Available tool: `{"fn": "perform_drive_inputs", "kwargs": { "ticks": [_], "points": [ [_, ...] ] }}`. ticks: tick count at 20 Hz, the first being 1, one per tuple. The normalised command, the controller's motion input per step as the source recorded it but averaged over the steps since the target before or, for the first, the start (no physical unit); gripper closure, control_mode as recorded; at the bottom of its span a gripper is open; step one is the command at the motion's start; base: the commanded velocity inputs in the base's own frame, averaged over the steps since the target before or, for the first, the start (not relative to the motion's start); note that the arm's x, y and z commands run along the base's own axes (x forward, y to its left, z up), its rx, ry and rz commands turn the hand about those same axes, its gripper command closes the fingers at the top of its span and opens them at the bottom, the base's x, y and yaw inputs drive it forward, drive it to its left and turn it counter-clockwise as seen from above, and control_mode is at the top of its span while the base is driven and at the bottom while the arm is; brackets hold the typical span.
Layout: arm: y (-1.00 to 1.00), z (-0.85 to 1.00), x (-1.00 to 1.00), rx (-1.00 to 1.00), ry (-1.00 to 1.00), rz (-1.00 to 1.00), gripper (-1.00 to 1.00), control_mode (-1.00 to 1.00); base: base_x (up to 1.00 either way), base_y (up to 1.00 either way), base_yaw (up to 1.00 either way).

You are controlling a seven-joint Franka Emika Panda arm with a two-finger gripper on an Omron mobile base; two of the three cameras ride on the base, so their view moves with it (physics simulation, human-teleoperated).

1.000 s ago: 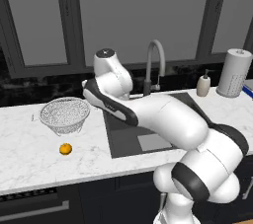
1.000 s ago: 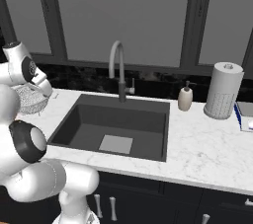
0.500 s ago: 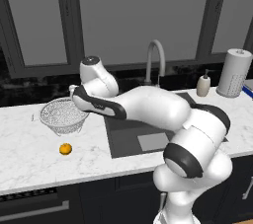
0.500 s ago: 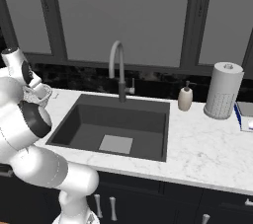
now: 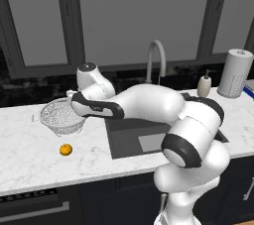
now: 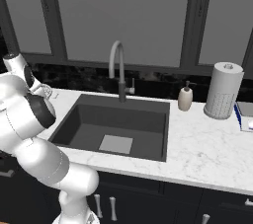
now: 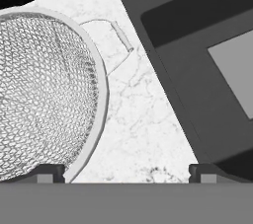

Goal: Put the colander in the sink, put the tangerine in the colander, and turn on the sink faucet and pour water over the colander.

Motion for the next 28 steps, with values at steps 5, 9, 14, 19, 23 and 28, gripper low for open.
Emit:
{"fn": "perform_drive_inputs", "kwargs": {
  "ticks": [5, 9, 14, 19, 23, 28],
  "points": [
    [0.00, -0.11, 0.02, 0.00, 0.00, 0.00, -1.00, -1.00, 0.00, 0.00, 0.00],
    [0.00, -0.09, 0.02, 0.00, 0.03, 0.00, -1.00, -1.00, 0.00, 0.00, 0.00],
    [0.00, -0.09, 0.01, 0.00, 0.01, 0.00, -1.00, -1.00, 0.00, 0.00, 0.00],
    [0.00, -0.05, 0.09, 0.00, 0.03, 0.00, -1.00, -1.00, 0.00, 0.00, 0.00],
    [0.00, -0.04, 0.20, 0.00, 0.05, 0.00, -1.00, -1.00, 0.00, 0.00, 0.00],
    [0.00, 0.00, 0.11, 0.00, 0.02, 0.00, -1.00, -1.00, 0.00, 0.00, 0.00]
  ]
}}
